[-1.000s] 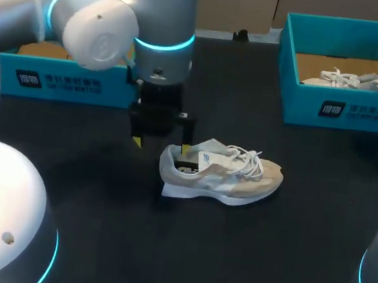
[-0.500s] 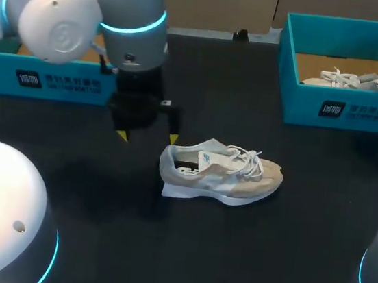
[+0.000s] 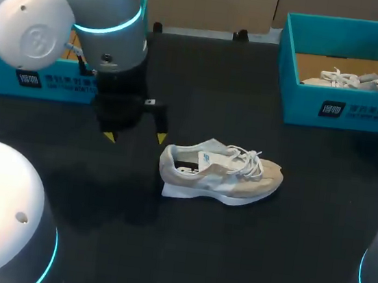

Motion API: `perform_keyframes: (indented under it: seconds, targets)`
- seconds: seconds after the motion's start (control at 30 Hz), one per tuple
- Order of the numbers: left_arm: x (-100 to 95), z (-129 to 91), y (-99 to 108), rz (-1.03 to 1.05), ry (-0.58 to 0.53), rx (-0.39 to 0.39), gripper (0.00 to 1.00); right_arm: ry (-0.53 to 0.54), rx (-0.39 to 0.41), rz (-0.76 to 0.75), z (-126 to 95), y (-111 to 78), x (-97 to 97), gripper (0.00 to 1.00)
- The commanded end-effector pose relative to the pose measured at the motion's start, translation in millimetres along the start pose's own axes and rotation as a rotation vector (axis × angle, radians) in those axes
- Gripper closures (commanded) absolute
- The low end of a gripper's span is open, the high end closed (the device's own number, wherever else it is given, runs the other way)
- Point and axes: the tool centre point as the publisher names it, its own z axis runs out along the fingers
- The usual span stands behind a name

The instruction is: Take the shoe out of the shoebox, open the shoe tongue, remove and reinsert the insole, then place the shoe into the shoebox

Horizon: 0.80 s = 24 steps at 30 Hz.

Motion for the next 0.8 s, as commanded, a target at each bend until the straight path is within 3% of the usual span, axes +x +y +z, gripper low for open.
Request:
perform_keyframes:
  seconds: [0.03,0.27,0.4,0.8]
  targets:
    - [1.2,1.0,-0.6,0.001,-0.003,-0.003,0.0,-0.001,0.0,0.0,0.1,-0.4,0.0,0.0]
    - [1.2,1.0,-0.6,0.001,-0.003,-0.003,0.0,-0.001,0.0,0.0,0.1,-0.4,0.0,0.0]
    - [15.9,3.9,2.3,-0.089,-0.047,0.11,0.0,-0.001,0.0,0.0,0.1,-0.4,0.0,0.0]
    - [46.2,-3.2,4.6,-0.298,-0.226,0.269,0.0,-0.001,0.0,0.0,0.1,-0.4,0.0,0.0]
